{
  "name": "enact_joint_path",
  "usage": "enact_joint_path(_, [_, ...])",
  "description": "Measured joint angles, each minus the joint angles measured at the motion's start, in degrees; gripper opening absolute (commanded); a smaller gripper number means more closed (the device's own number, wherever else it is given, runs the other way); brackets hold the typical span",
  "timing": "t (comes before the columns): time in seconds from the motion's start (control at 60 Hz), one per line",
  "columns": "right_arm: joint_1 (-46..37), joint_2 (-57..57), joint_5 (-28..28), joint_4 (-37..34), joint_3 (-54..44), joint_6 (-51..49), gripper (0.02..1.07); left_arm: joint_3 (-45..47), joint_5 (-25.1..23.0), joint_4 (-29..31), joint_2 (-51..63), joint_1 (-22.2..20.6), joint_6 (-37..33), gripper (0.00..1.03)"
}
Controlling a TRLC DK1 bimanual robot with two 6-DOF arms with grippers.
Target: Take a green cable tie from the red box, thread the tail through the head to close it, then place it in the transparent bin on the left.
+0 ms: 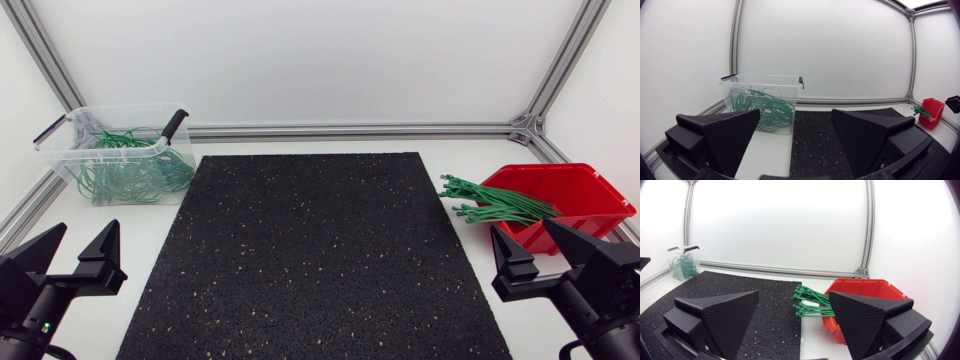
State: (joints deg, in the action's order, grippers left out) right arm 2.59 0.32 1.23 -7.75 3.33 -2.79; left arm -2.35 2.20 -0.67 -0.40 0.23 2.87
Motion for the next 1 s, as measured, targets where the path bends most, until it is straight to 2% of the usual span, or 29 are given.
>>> enact_joint_path(0.8, [-0.02,0.00,0.07,0.13,0.13,0.00,1.04,0.00,0.00,0.00,0.00,0.00,0.00,0.99])
enact_joint_path(1.0, [-0.07,0.07,0.24,-2.01,4.39,-0.02,1.04,0.00,0.00,0.00,0.00,0.00,0.00,0.99])
